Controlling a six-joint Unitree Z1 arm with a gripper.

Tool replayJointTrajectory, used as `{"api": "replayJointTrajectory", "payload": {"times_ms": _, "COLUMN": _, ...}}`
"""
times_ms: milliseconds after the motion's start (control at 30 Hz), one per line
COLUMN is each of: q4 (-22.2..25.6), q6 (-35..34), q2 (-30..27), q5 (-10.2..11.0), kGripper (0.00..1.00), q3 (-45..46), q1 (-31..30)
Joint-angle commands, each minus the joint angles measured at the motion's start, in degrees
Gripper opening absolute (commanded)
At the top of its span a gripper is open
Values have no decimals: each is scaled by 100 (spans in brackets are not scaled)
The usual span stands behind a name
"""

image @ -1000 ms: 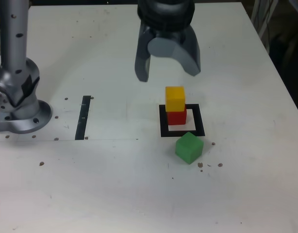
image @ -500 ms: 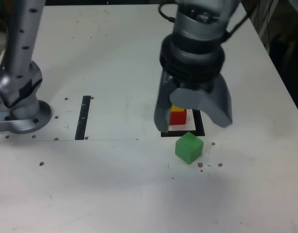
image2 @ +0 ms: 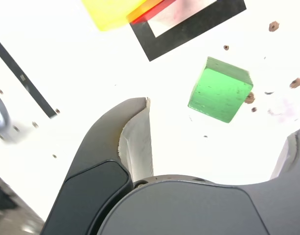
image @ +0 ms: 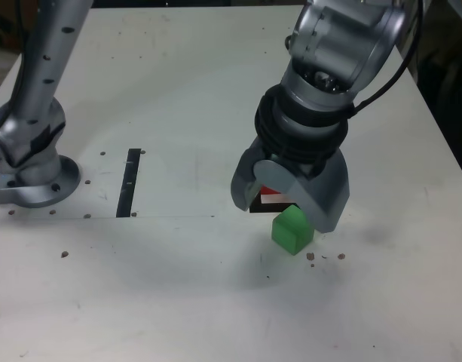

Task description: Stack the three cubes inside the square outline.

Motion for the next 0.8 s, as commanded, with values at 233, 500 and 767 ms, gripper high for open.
{"api": "replayJointTrajectory", "payload": {"times_ms": 233, "q4": -688, "q6": 663, "q2": 64, "q5": 70, "kGripper": 95, "q3": 470, "q1": 147}}
{"api": "replayJointTrajectory", "payload": {"times_ms": 500, "q4": -1219, "q6": 764, "q2": 123, "q5": 118, "kGripper": 91, "q3": 841, "q1": 289}}
{"api": "replayJointTrajectory", "payload": {"times_ms": 767, "q4": -1670, "q6": 766, "q2": 110, "q5": 201, "kGripper": 82, "q3": 1101, "q1": 334}}
